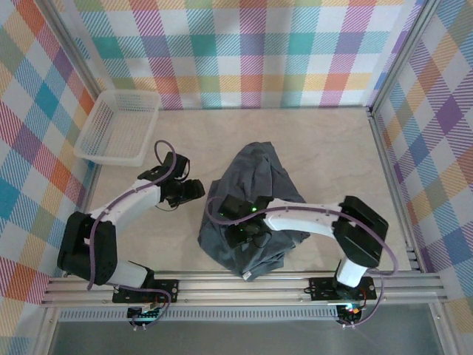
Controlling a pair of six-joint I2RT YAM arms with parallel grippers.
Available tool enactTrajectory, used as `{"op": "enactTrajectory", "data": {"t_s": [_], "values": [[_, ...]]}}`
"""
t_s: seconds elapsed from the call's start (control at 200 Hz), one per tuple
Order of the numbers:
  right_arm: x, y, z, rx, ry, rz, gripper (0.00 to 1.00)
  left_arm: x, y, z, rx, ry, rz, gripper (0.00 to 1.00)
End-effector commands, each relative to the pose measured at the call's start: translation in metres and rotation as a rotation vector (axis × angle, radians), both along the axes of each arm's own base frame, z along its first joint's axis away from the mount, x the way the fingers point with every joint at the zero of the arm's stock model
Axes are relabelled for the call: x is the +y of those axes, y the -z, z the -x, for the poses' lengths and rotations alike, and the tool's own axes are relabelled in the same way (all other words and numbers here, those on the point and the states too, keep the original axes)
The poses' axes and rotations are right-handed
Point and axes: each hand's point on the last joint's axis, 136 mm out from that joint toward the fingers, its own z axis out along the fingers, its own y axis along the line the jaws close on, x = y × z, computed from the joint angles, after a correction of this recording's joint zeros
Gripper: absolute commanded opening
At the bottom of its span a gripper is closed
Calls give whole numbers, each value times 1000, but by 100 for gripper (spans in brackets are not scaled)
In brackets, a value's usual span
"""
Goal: Fold the inside-out t-shirt
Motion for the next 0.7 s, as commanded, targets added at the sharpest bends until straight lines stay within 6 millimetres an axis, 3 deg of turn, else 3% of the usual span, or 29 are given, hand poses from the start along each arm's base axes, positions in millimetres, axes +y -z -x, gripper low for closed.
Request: {"op": "enactTrajectory", "data": {"t_s": [0.0,0.085,0.325,0.51,0.625,0.695], "values": [[-10,-21,-34,-177,80,58,22,-5,-7,-10,-27,-14,29,68],[-20,-33,-30,-199,74,27,0,-3,-4,-9,-19,-19,18,67],[-59,-79,-22,-284,116,-93,0,-24,12,-12,39,34,60,64],[-117,-107,-37,-371,401,-180,0,-44,28,-26,68,71,29,58],[-138,-128,-47,-426,496,-289,0,-57,45,-27,111,105,20,55],[-149,-140,-51,-453,535,-320,0,-59,56,-24,140,102,-6,47]]}}
